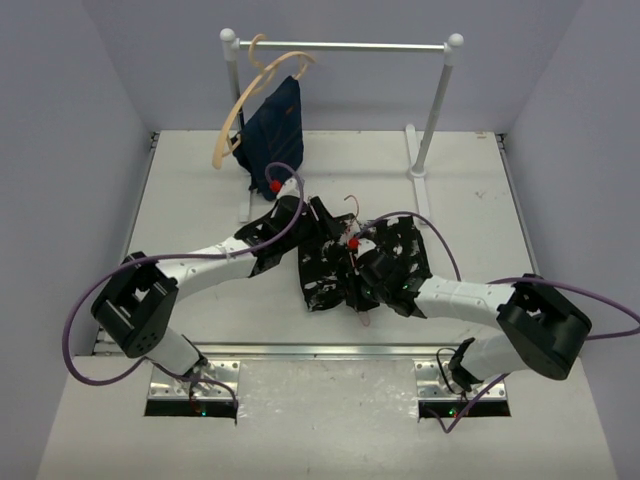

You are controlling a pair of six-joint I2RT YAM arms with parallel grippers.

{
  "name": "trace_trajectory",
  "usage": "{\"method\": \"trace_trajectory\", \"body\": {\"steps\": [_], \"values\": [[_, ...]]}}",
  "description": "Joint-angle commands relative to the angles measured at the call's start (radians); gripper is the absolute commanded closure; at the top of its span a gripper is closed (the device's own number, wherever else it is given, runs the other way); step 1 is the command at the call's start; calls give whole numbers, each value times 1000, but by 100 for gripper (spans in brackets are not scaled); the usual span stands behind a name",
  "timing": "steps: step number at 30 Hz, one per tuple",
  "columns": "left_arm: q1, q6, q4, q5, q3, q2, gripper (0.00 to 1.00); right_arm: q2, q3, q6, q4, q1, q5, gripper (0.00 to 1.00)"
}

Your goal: Place the trousers on the hanger

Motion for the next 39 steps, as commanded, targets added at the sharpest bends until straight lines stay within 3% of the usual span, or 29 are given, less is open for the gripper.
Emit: {"method": "trace_trajectory", "body": {"steps": [1,3,6,13,21,26,29,34,39], "values": [[15,-16,32,20,-44,-61,69,22,69,1,-3,16,-3,100],[13,-32,42,100,-65,-51,87,13,75,10,-10,17,24,100],[-5,-69,45,155,-124,-48,100,-9,75,7,-43,17,26,100],[-14,-80,96,160,-212,-71,100,-21,71,-1,-35,22,4,100],[-20,-128,522,445,-151,167,100,-6,71,-3,-53,44,55,100],[-32,-136,538,549,-47,284,100,-19,43,-9,-58,45,72,100],[-27,-122,509,534,-49,284,100,-25,20,-24,-47,45,65,100],[-16,-3,174,360,-23,213,94,27,8,-7,-35,45,63,100],[-11,-10,-36,25,-113,-53,66,18,-13,34,-20,44,100,100]]}}
